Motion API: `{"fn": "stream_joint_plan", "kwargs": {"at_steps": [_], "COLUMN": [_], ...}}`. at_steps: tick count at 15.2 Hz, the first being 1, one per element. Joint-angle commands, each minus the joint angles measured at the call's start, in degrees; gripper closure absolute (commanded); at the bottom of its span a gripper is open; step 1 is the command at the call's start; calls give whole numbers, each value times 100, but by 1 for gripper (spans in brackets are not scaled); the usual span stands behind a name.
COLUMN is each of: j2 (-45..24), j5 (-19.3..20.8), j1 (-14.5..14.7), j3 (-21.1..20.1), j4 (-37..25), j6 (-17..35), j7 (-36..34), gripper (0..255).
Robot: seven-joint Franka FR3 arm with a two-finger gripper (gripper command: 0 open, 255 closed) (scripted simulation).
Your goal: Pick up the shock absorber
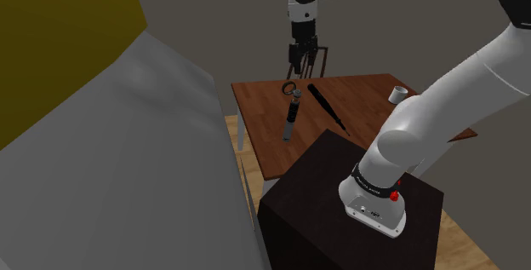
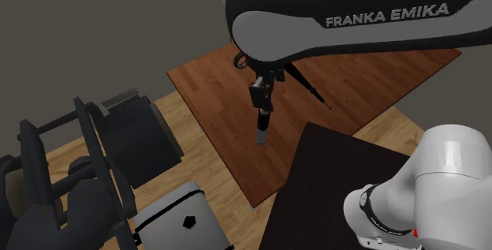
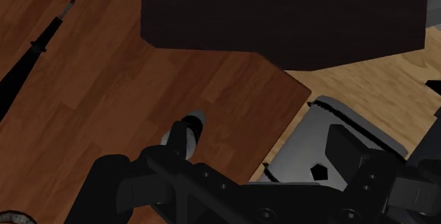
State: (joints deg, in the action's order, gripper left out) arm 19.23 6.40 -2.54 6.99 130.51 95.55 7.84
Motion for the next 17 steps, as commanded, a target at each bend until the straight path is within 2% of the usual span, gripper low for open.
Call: {"fn": "stream_joint_plan", "kwargs": {"at_steps": [1, 13, 17], "j2": [-424, -3208, -3472], "j5": [11, -97, -125], "j1": [-30, -302, -328], "j3": [93, 421, 415], "j4": [-28, -992, -993], "j6": [206, 886, 1102], "j7": [133, 927, 952], "gripper": [0, 0, 0]}}
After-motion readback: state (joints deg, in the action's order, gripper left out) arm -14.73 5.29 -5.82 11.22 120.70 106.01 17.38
